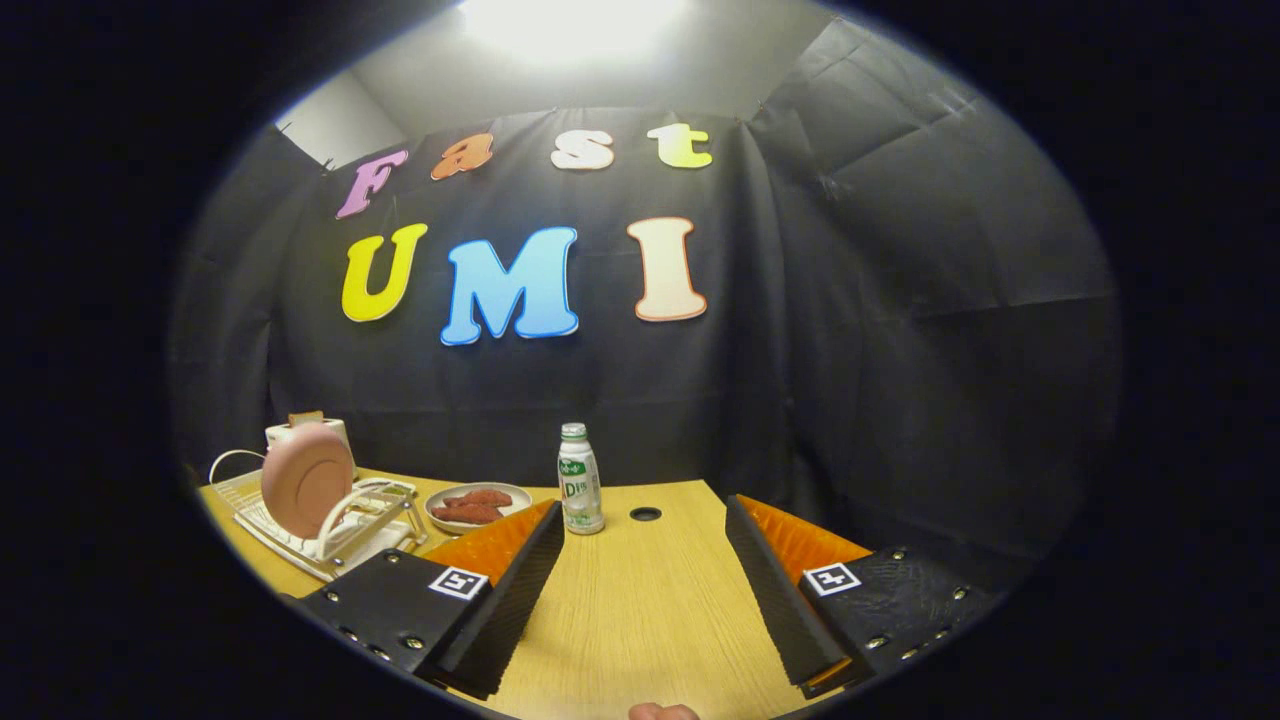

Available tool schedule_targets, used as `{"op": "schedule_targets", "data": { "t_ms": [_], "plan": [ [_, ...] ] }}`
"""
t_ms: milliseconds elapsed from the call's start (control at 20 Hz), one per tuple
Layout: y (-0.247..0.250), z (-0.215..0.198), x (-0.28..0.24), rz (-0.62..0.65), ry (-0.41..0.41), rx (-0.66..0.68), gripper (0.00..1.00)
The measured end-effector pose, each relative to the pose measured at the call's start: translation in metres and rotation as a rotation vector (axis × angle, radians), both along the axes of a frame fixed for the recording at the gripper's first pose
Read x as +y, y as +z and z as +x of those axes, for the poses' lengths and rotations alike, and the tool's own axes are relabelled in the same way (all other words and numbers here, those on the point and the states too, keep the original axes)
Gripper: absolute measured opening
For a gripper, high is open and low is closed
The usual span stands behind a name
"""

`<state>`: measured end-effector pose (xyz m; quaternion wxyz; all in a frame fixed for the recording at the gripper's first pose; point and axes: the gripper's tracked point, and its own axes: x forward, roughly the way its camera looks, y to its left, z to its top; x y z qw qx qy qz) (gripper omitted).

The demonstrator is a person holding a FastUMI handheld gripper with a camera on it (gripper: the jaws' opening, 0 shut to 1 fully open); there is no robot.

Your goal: Take the plate from the dish rack, then take the spoon from the basket and place it into the plate.

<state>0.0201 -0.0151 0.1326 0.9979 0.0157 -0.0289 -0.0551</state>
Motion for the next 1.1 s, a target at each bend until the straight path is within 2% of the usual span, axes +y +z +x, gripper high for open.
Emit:
{"op": "schedule_targets", "data": {
  "t_ms": [250,500,750,1100],
  "plan": [
    [0.051,-0.019,0.055,-0.010,0.029,0.010,0.99],
    [0.097,-0.011,0.115,0.024,0.084,-0.015,0.99],
    [0.109,0.003,0.160,0.036,0.101,0.047,0.99],
    [0.117,0.029,0.237,0.011,0.198,0.118,0.99]
  ]
}}
